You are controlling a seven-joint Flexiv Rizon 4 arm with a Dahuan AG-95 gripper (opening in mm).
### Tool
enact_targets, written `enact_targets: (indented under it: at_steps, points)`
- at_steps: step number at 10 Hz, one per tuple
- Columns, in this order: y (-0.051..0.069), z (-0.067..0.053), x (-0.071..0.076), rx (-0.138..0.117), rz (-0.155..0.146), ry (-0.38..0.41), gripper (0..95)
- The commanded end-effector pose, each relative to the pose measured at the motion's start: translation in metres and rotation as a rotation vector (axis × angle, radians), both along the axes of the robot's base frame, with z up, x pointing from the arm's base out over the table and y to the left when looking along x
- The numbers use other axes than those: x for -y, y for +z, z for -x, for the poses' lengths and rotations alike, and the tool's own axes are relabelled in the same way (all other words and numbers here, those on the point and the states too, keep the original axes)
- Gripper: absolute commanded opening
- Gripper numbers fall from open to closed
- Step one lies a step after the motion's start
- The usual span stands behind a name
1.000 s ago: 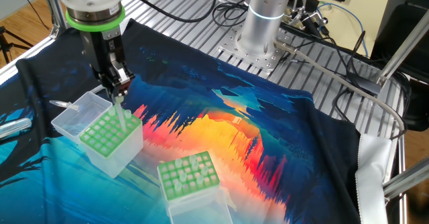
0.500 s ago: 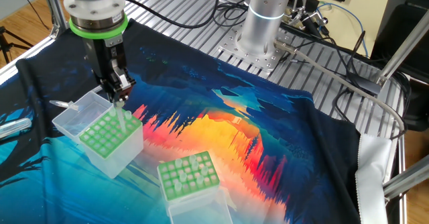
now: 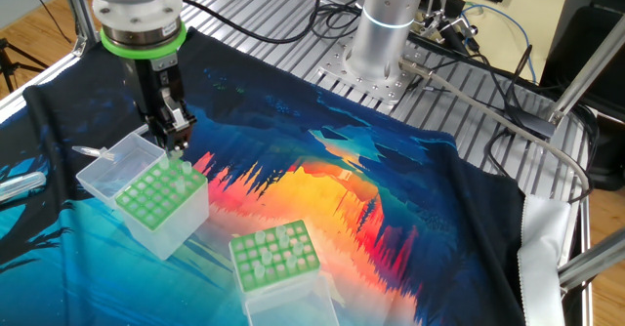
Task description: Transfer all large pipette tips from one holder to another
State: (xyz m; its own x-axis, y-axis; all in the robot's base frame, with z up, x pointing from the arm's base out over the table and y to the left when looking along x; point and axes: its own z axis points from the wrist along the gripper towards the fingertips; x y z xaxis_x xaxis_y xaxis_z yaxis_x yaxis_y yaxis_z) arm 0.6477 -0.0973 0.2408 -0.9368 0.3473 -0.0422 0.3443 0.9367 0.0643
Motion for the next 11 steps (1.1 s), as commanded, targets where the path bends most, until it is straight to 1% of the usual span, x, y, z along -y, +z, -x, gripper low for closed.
enact_targets:
  at_steps: [1, 2, 3, 5, 6, 7, 8, 9, 11]
  points:
    - [0.002, 0.002, -0.004, -0.009, -0.008, -0.009, 19.0]
    - [0.004, 0.003, -0.008, -0.018, -0.010, -0.020, 0.0]
    - [0.009, 0.006, -0.017, -0.023, -0.016, -0.052, 0.0]
    - [0.016, 0.010, -0.030, -0.027, -0.025, -0.088, 0.0]
    - [0.020, 0.014, -0.041, -0.029, -0.044, -0.115, 0.0]
    - [0.020, 0.017, -0.050, -0.029, -0.050, -0.132, 0.0]
    - [0.020, 0.019, -0.054, -0.029, -0.050, -0.138, 0.0]
    - [0.017, 0.022, -0.066, -0.026, -0.053, -0.158, 0.0]
    - [0.012, 0.025, -0.080, -0.026, -0.054, -0.194, 0.0]
